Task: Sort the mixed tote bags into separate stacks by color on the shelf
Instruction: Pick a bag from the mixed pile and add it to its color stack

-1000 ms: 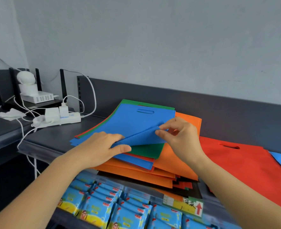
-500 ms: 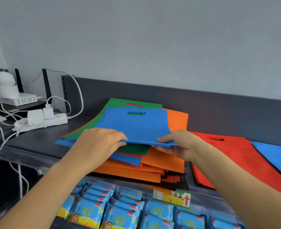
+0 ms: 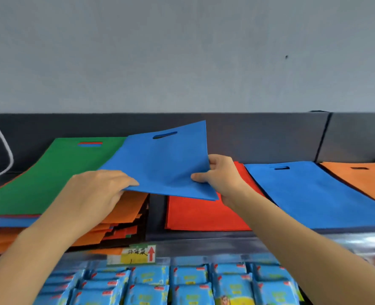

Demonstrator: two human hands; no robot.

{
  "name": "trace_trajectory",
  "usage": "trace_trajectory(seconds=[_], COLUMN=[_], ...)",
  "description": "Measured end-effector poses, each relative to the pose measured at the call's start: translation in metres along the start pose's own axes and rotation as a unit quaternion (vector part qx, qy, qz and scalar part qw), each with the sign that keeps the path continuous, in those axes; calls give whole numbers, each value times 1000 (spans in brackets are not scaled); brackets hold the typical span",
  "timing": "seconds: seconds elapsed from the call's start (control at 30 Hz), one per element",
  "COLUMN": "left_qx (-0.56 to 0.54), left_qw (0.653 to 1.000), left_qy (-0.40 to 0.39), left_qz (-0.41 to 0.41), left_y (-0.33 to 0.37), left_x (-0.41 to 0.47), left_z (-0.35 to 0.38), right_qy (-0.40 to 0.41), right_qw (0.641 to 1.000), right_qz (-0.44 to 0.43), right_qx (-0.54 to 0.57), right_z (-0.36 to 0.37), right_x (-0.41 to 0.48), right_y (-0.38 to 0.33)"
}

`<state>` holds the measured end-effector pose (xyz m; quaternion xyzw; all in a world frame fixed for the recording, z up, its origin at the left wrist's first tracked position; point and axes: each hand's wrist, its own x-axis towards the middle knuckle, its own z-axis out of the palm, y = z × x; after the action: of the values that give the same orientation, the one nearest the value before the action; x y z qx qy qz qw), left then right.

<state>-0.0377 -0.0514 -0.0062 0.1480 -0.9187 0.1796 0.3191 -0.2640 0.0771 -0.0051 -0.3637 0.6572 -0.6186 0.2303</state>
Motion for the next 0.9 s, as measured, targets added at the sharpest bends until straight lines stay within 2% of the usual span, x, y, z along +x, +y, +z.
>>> trace_trajectory(seconds=[0.2, 0.4, 0.53, 0.67, 0.77, 0.83, 0.9], left_qx=[-33, -75, -97, -135, -172, -183, -204], left_qw=[996, 990, 986, 977, 949, 935, 930], left_qy=[23, 15, -42, -121, -261, -302, -303], left_qz=[78, 120, 128, 110, 50, 38, 37], left_y=[115, 238, 306, 346, 359, 363, 364], left_x=[63, 119, 148, 164, 172, 175, 176], left_z=[31, 79, 104, 122, 127, 126, 121], right_qy=[49, 85, 96, 90, 50, 10, -20], right_qw=[998, 991, 978, 952, 918, 887, 851], right_qz=[-11, 24, 35, 35, 47, 81, 92], right_qx=[-34, -101, -183, -290, -392, -455, -516], right_z=[-135, -277, -346, -385, -399, -402, -402], right_x=[-15, -18, -11, -2, 6, 10, 14], right_y=[24, 63, 84, 93, 99, 102, 102])
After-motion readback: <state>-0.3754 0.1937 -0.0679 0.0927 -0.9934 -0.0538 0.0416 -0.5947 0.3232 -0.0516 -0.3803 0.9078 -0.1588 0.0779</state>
